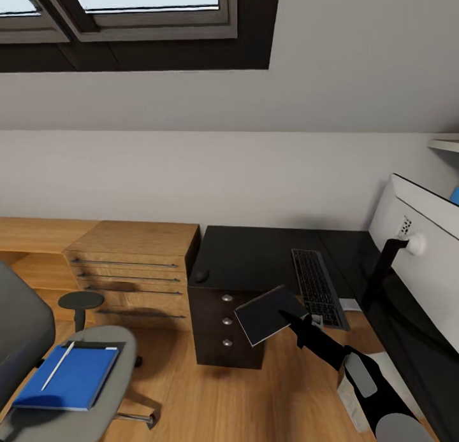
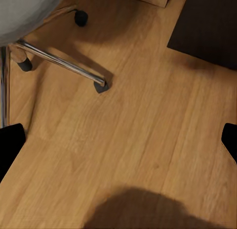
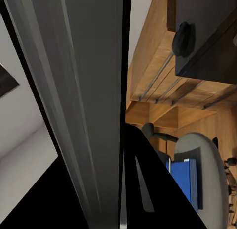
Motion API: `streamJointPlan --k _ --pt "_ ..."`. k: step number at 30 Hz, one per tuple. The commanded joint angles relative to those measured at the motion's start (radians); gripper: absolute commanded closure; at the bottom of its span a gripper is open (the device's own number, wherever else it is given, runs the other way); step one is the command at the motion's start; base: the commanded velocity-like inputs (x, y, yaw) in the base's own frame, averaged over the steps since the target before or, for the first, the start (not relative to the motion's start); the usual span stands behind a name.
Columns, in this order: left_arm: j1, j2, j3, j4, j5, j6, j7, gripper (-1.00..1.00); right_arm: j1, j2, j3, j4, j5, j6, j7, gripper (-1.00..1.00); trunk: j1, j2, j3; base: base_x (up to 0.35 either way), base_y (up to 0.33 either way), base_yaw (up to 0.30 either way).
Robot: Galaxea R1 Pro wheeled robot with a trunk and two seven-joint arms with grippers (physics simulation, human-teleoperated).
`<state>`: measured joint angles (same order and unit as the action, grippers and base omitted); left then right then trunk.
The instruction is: In the bedroom, organize the workspace by keeping the computer under the desk, ensuring the monitor is on the desk, placing the keyboard on the desk next to the monitor, placing the mouse on the desk next to the keyboard, moving the folder from the swivel chair onto the desk next to the mouse, stacking the notebook on top of the folder with the pen on top of the notebook, and positioning the swivel chair next to the desk.
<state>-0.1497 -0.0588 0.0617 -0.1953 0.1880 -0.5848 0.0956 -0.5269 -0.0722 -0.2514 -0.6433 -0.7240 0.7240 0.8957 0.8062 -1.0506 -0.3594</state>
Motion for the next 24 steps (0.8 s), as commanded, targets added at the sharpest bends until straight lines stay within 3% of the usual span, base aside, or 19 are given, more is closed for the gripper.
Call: streamJointPlan --k 1,12,21,24 --pt "-0.001 -0.001 0.006 0.000 -0.003 -0.002 0.000 -1.00 -0.001 0.000 -0.002 0.000 -0.003 0.006 0.002 1.00 0.000 -0.001 -0.001 0.169 0.000 0.000" --pt "0.000 -0.006 0.005 0.008 -0.004 -0.003 0.005 -1.00 -0.001 0.001 -0.001 0.000 -0.002 0.006 0.000 1.00 0.000 -0.001 -0.001 0.051 0.000 0.000" --pt "0.000 -0.006 0.006 0.064 -0.005 -0.006 0.006 -1.00 -0.001 0.002 0.000 0.000 -0.002 0.006 0.000 1.00 0.000 -0.001 -0.001 0.002 0.000 0.000" --pt "-0.001 -0.007 0.005 0.108 -0.006 -0.044 0.004 -1.00 -0.001 0.001 -0.001 0.000 -0.002 0.006 0.000 1.00 0.000 -0.001 -0.001 0.000 0.000 0.000"
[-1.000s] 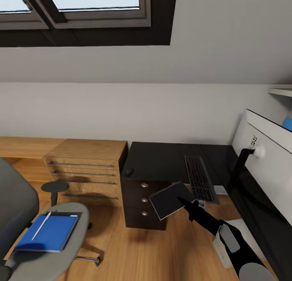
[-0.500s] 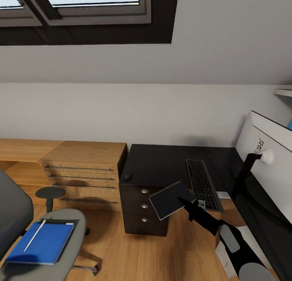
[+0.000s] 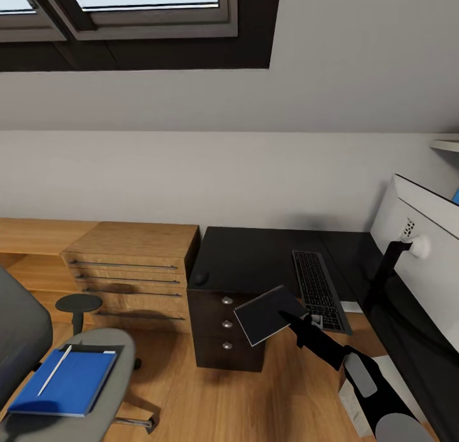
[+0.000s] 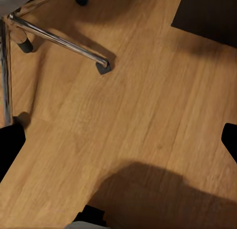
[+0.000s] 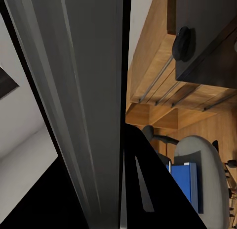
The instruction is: In the bedroom, organize the workspace by keeping the computer under the desk, ensuring the monitor is on the desk, placing the keyboard on the desk next to the monitor, placing the mouse on the desk next to the keyboard, moving the folder from the swivel chair onto the desk next to the mouse, stacking the notebook on top of the folder with the pen on top of the notebook, and positioning the swivel chair next to the desk.
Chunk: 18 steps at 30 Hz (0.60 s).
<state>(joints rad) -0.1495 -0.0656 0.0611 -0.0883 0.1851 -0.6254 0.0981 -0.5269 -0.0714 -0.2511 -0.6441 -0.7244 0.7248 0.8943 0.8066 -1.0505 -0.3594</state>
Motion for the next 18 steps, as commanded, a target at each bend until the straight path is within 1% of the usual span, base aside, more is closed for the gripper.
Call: streamJointPlan --k 1,4,5,8,13,18 --pt "-0.001 0.000 0.005 0.012 -0.003 -0.021 0.001 -1.00 -0.001 0.000 -0.002 0.000 -0.002 0.005 0.002 1.00 0.000 -0.001 -0.001 0.000 0.000 0.000" --pt "0.000 0.000 0.005 0.039 -0.004 -0.083 -0.002 -1.00 -0.001 0.000 -0.002 0.000 -0.002 0.005 0.002 1.00 0.000 -0.001 -0.001 0.000 0.000 0.000" --pt "0.000 0.000 0.005 0.050 -0.004 -0.118 -0.003 -1.00 -0.001 0.000 -0.002 0.000 -0.002 0.005 0.002 1.00 0.000 -0.001 -0.001 0.000 0.000 0.000" --pt "0.000 0.003 0.005 0.061 -0.004 -0.156 -0.006 -1.00 -0.001 -0.001 -0.002 0.000 -0.001 0.005 0.002 1.00 0.000 -0.001 -0.001 0.000 0.000 0.000" --pt "0.001 0.010 0.005 0.067 -0.004 -0.181 -0.017 -1.00 -0.001 -0.001 -0.002 0.000 -0.001 0.005 0.002 1.00 0.000 -0.001 -0.001 0.000 0.000 0.000" --pt "0.001 0.011 0.005 0.068 -0.004 -0.204 -0.019 -1.00 -0.001 -0.001 -0.002 0.000 -0.001 0.004 0.002 1.00 0.000 -0.001 -0.001 0.000 0.000 0.000"
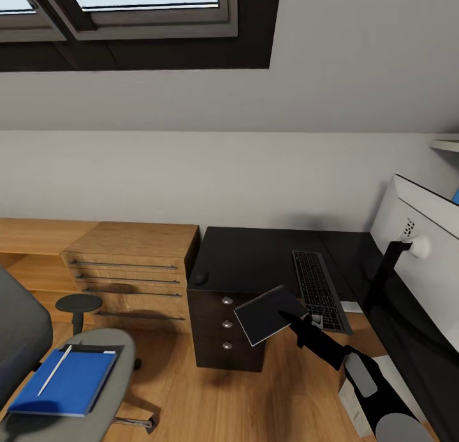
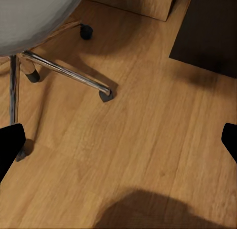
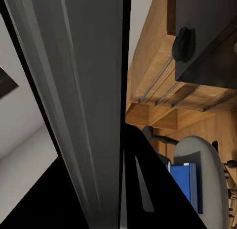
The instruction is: In the bedroom, organize the workspace by keeping the computer under the desk, ensuring the monitor is on the desk, placing the keyboard on the desk next to the monitor, placing the mouse on the desk next to the keyboard, moving the folder from the swivel chair onto the desk next to the mouse, stacking the notebook on top of the folder with the pen on top of the notebook, and positioning the swivel chair next to the desk.
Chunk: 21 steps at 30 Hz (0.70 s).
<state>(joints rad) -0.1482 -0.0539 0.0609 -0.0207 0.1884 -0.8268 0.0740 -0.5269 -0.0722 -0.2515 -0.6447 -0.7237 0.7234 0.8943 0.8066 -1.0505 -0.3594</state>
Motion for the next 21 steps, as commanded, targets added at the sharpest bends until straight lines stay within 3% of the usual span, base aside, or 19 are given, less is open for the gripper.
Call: streamJointPlan --k 1,21 --pt "-0.001 0.000 0.006 0.001 -0.007 -0.014 0.004 -1.00 -0.001 0.000 -0.002 0.000 -0.002 0.005 0.002 1.00 0.000 -0.001 -0.001 0.000 0.000 0.000" --pt "-0.001 0.001 0.006 0.001 -0.007 -0.036 0.004 -1.00 -0.001 -0.001 -0.002 0.000 -0.002 0.006 0.000 1.00 0.000 -0.001 -0.001 0.000 0.000 0.000"
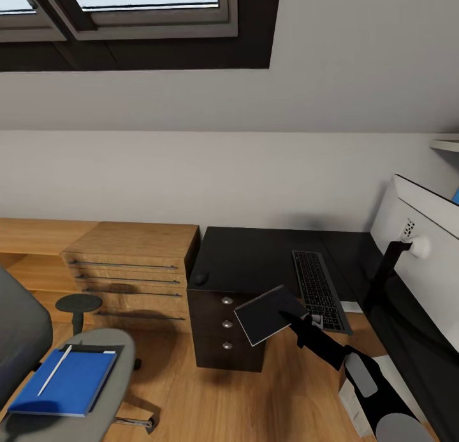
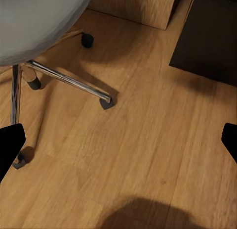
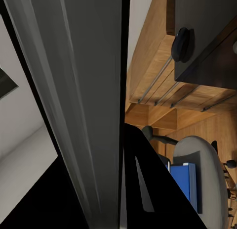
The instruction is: In the bedroom, organize the workspace by keeping the computer under the desk, ensuring the monitor is on the desk, placing the keyboard on the desk next to the monitor, placing the mouse on the desk next to the keyboard, moving the folder from the swivel chair onto the desk next to the mouse, stacking the notebook on top of the folder with the pen on top of the notebook, and positioning the swivel chair next to the desk.
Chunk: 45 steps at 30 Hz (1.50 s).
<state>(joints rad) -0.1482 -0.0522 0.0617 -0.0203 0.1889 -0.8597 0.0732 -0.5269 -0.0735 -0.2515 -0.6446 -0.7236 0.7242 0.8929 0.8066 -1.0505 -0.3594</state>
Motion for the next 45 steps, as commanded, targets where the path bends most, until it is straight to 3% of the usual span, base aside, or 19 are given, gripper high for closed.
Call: streamJointPlan --k 1,24,45 --pt "-0.001 0.000 0.005 0.000 -0.008 -0.003 0.005 -1.00 -0.001 0.000 -0.002 0.000 -0.002 0.006 0.002 1.00 0.000 -0.001 -0.001 0.000 0.000 0.000" --pt "-0.001 -0.001 0.006 0.000 -0.008 0.001 0.006 -1.00 -0.001 0.001 -0.002 0.002 -0.002 0.005 0.001 1.00 0.000 -0.001 -0.001 0.003 0.000 0.000" --pt "-0.001 -0.001 0.006 0.000 -0.007 0.001 0.008 -1.00 -0.001 0.000 -0.002 0.002 -0.001 0.005 0.003 1.00 0.000 -0.001 -0.001 0.108 0.024 0.000"
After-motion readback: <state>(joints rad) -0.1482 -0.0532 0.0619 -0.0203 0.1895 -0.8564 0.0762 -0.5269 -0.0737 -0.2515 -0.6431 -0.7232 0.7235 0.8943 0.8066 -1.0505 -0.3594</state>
